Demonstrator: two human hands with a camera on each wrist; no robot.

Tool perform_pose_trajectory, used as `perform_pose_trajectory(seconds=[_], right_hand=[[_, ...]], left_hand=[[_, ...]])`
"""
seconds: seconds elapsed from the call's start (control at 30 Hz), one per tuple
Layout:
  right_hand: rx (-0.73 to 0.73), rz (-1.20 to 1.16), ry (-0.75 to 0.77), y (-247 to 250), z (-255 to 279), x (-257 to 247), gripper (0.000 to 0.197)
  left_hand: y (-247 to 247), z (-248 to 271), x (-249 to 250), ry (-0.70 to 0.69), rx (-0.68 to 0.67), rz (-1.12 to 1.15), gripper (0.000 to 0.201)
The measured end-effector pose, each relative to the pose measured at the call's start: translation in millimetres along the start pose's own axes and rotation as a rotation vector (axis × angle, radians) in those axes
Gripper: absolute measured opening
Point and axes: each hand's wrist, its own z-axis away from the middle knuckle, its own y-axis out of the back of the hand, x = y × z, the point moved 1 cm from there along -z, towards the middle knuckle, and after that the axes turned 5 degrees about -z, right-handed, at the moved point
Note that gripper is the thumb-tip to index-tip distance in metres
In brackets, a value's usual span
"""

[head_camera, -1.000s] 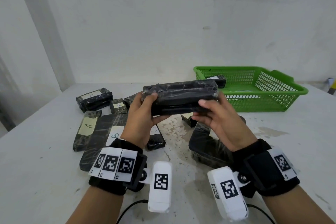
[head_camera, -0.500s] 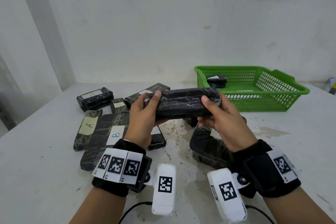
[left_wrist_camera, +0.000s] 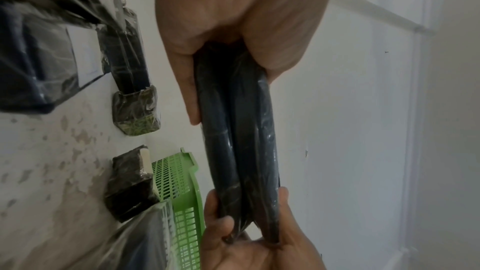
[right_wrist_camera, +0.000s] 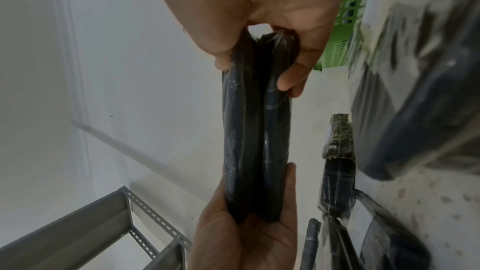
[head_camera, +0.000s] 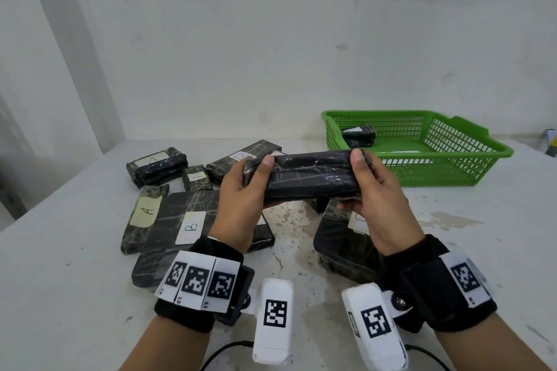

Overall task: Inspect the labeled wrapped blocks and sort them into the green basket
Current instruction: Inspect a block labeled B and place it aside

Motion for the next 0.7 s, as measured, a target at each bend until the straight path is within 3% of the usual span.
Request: perform_pose_trajectory(seconds=[0.17,0.33,0.43,0.5,0.6,0.7], right_hand=[[-0.031,-0.034,-0.062,0.9,0.9,-2.7,0.057],[0.062,-0.017,0.022,2.9,-0.6,-1.2,0.022],[0.053,-0.002,0.054,3.4,-0.6,-0.3,0.020],[0.035,-0.007,0.050,3.1,-0.3,-1.0,0.022],[0.013,-0.009,0.012,1.0,1.4,-2.0,0.039],[0.031,0.011,0.035,3.0,2.2,0.6,0.025]], left_hand=[[0.9,1.8,3.4,-0.024,-0.030,0.003,0.032],[-0.2,3.4,-0.2,-0.038,-0.077,-0.030,0.055],[-1.0,3.5,-0.6,-0.049,-0.047,-0.015,0.057],[0.4,2.3,-0.6,-0.039,-0.054,-0.001,0.048],[2.7,2.2,1.2,0.006,-0.109,0.022,0.040],[2.4,1.1,-0.2,-0.031,-0.112,-0.025,0.052]])
